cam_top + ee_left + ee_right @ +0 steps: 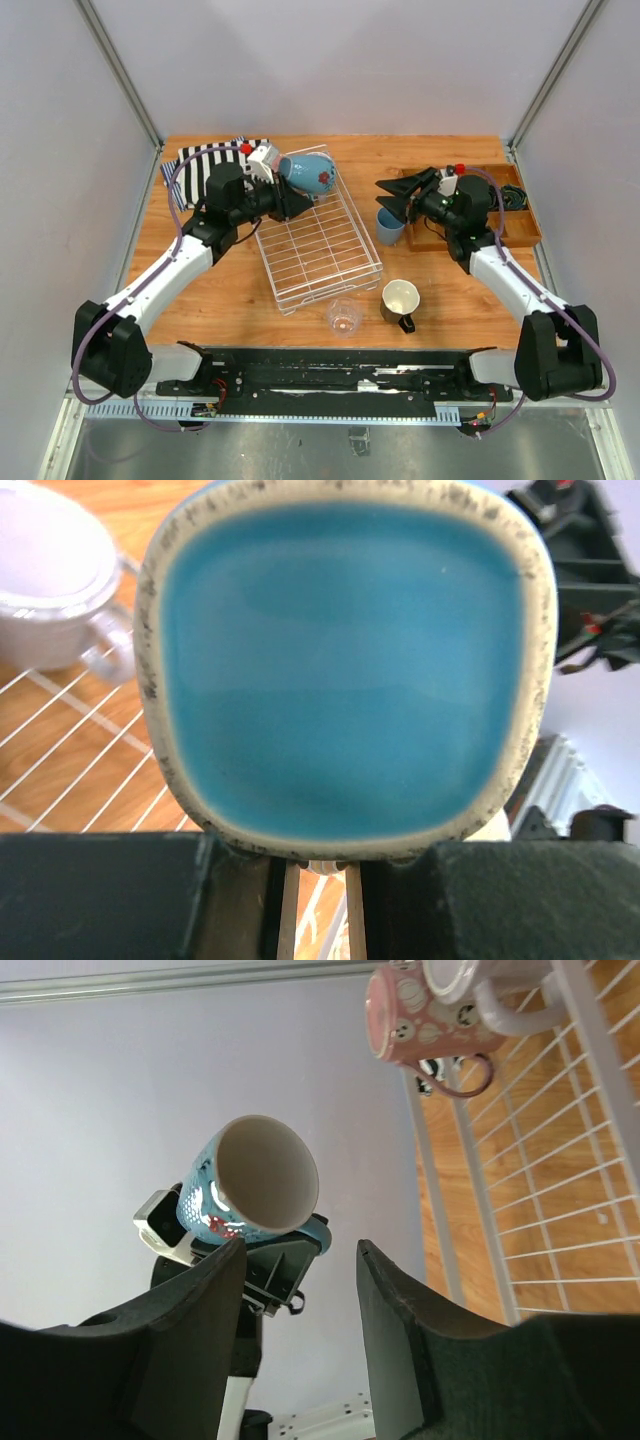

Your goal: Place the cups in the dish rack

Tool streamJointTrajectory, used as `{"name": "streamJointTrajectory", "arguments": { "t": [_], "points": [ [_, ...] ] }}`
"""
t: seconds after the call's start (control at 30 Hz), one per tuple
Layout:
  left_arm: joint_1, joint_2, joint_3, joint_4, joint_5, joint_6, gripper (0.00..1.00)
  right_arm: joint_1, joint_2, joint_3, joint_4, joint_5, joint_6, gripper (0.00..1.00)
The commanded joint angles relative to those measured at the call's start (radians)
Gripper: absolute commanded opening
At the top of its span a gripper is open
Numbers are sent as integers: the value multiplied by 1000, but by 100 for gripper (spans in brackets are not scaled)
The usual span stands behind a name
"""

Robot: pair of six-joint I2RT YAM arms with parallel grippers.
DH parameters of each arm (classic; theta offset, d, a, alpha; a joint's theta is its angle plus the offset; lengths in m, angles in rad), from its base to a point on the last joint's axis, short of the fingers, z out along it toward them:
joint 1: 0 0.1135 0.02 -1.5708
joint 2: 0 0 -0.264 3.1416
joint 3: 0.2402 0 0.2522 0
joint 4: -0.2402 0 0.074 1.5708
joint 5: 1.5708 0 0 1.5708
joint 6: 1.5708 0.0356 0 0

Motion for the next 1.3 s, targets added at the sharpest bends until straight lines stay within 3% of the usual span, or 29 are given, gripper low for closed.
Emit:
{"name": "streamJointTrajectory", "arguments": {
  "t": [0.0, 0.17, 0.53, 1.0, 1.27],
  "points": [
    [4, -54, 12, -140, -174, 115, 1, -64, -57, -9, -173, -37, -172, 49],
    [3, -51, 27, -226, -247, 161, 0, -105, -90, 96, -433, -33, -402, 49],
    [-41, 103, 176, -391, -332, 218, 1, -122, -78, 293, -795, 16, -733, 50],
    [-229, 348, 436, -579, -569, 180, 1, -172, -90, 320, -908, 10, -828, 52],
    [-264, 469, 563, -738, -651, 213, 0, -229, -99, 306, -907, -38, -838, 52]
  ]
}}
